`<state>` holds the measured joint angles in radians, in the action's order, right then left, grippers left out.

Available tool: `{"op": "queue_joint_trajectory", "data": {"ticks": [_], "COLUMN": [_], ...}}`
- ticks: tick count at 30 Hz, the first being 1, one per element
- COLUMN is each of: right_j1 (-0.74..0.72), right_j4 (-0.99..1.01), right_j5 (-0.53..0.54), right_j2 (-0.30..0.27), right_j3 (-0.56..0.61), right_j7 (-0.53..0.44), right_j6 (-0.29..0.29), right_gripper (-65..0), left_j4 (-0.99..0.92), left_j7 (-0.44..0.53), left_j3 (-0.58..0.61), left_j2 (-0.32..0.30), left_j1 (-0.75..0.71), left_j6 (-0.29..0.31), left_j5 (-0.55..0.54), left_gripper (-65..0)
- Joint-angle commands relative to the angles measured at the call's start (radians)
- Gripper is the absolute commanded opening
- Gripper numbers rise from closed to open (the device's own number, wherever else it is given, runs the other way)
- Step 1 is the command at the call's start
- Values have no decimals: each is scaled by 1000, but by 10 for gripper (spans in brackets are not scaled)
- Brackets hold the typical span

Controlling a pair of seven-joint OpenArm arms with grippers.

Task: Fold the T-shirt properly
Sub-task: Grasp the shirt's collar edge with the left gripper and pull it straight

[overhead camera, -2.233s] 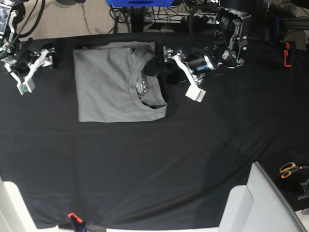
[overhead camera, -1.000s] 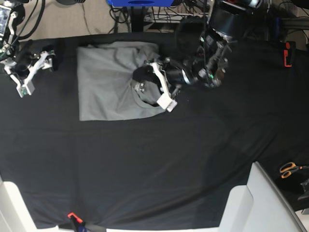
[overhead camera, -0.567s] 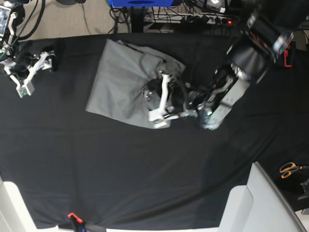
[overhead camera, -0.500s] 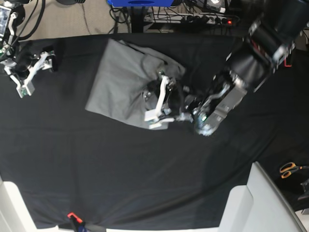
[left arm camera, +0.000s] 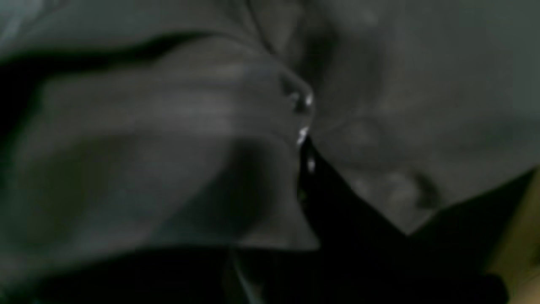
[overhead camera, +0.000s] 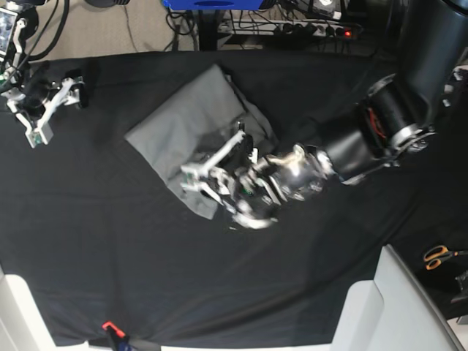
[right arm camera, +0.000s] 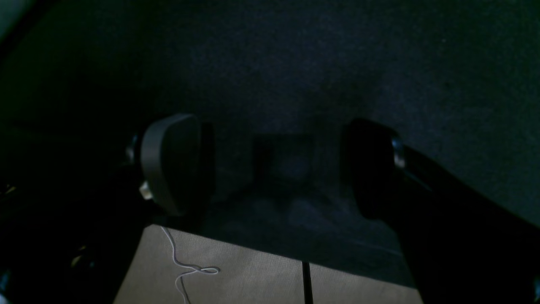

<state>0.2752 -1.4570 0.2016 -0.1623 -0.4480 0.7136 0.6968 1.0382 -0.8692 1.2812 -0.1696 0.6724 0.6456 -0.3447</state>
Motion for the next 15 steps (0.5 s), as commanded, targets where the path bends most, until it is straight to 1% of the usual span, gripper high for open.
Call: {"op": "queue_joint_trajectory", "data": {"ticks": [1,2,5,9,11,15], "right_j1": [-4,-4,-4,-6,-6,-20], "right_j4": [-14,-14,-14,-14,-14,-14], "right_j5": [11,11,11,8,8,8], "right_j2": [-15,-15,-13,4,4,5], "right_j3": [-8,-8,-8,-8,-8,-8], "right_j7": [-13,-13,-12,-13,-12,-9], "right_j6": [1,1,1,1,1,1], "right_gripper": [-135,-135,-135,-135,-135,-135], "left_j4": [9,9,7,6,6,6], "left_j7": [-2,0,63,160,195,270], "left_j3": [-2,-10,-42,-91,-99,-99], "left_j2": [11,22,43,54,55,55], "left_j1": [17,2,-18,-52,-52,-44], "left_j6": [30,52,52,52,52,52], "left_j5": [63,132,319,507,537,542], "left_gripper": [-650,-650,-650,-650,-650,-650]}}
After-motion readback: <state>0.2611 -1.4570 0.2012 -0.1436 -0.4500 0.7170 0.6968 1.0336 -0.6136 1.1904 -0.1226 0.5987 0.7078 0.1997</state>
